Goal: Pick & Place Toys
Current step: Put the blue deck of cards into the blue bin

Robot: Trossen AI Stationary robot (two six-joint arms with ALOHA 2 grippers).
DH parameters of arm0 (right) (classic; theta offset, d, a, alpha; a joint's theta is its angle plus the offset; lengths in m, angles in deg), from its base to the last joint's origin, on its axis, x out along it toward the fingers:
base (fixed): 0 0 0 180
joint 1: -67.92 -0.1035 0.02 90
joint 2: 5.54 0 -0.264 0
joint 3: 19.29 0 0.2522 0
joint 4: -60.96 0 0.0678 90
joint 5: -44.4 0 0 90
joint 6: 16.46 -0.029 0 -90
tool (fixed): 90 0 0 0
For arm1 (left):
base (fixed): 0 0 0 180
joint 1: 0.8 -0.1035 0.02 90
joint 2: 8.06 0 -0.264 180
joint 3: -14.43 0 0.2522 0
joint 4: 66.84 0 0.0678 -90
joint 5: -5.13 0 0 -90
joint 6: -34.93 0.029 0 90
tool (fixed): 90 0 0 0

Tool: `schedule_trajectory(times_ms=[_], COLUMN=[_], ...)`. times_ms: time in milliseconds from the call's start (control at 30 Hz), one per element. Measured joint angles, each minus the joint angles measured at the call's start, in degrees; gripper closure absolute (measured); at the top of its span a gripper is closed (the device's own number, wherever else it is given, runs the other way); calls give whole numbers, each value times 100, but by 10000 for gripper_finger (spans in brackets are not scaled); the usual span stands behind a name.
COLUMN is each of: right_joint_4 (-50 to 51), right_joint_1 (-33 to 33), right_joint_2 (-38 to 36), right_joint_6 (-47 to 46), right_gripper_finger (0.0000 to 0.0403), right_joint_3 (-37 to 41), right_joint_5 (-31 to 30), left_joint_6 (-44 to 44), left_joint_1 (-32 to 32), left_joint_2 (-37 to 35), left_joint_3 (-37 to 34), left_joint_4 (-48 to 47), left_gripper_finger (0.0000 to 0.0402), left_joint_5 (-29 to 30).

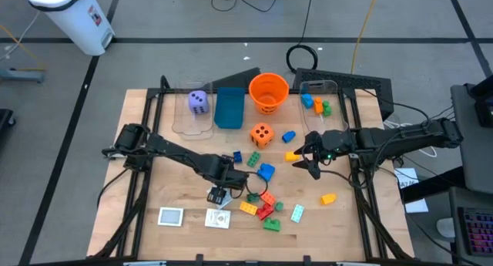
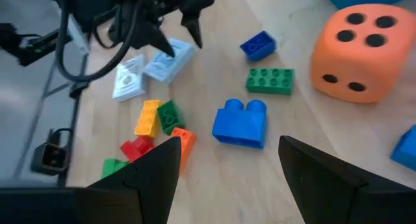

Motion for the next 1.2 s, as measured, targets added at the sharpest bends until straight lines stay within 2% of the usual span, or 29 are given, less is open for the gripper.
schedule_trajectory(times_ms=[333,567,800,1200], right_joint_4=[25,23,21,26], right_joint_1=[2,2,2,2], right_joint_2=[0,0,0,0], right_joint_6=[0,5,48,147], right_gripper_finger=[152,152,152,152], right_joint_3=[1,-1,-1,-1], right_joint_5=[-6,-6,-6,-24], left_joint_6=[13,51,348,775], left_joint_1=[-177,-292,-155,-51], left_joint_2=[102,-223,-325,-322], left_joint_3=[4,2,2,2], left_joint_4=[35,10,-39,77], left_gripper_finger=[121,121,121,122], left_joint_5=[-26,-47,-691,-618])
